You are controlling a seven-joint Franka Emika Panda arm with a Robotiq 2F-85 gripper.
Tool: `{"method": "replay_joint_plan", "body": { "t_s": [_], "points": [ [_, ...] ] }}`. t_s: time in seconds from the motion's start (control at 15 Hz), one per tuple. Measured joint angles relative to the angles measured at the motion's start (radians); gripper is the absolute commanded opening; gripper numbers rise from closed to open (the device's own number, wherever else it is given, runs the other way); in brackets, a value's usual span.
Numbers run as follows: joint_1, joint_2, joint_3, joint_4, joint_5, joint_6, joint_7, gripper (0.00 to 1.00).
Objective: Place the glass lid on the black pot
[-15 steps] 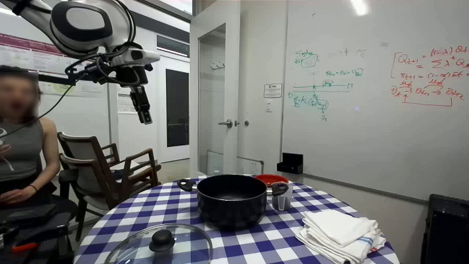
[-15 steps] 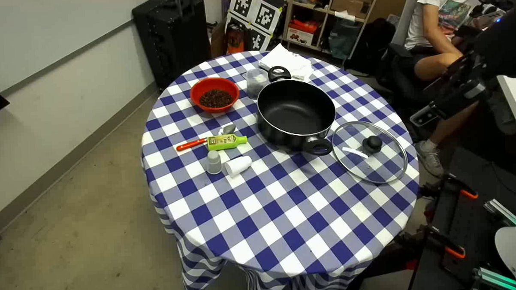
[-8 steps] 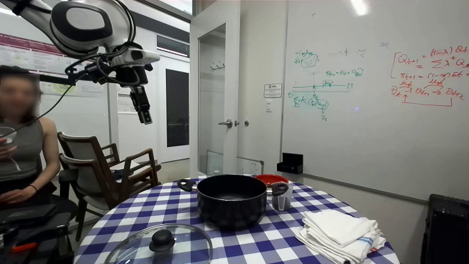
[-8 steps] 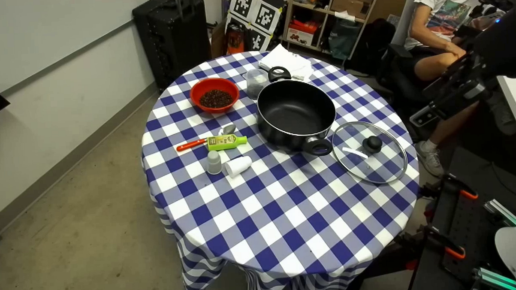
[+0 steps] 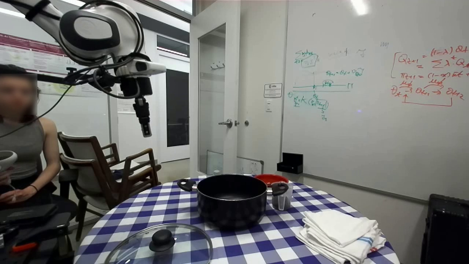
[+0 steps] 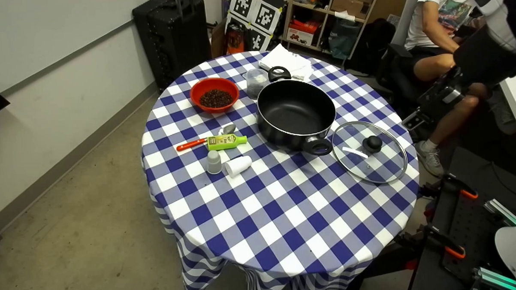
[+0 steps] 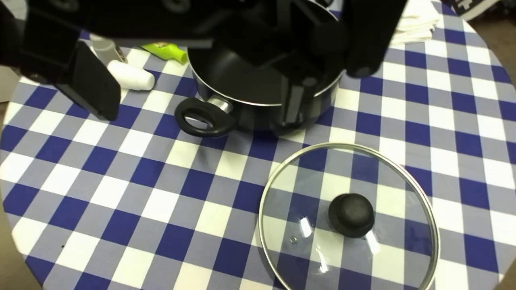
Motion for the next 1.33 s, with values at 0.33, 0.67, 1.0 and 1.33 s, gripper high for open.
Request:
{"method": "replay_joint_plan", "body": {
  "t_s": [0.33,0.67,1.0,1.33],
  "points": [
    [-0.099,0.148,-0.082,0.001,0.002,0.034,0.075,1.00],
    [-0.146,0.335,-0.155,0.018,0.067,0.119,0.153,1.00],
    [-0.145,0.500,-0.178,0.069,0.128,0.200,0.227,1.00],
    [-0.141,0.602,-0.211,0.116,0.127,0.231,0.272,1.00]
  ]
}}
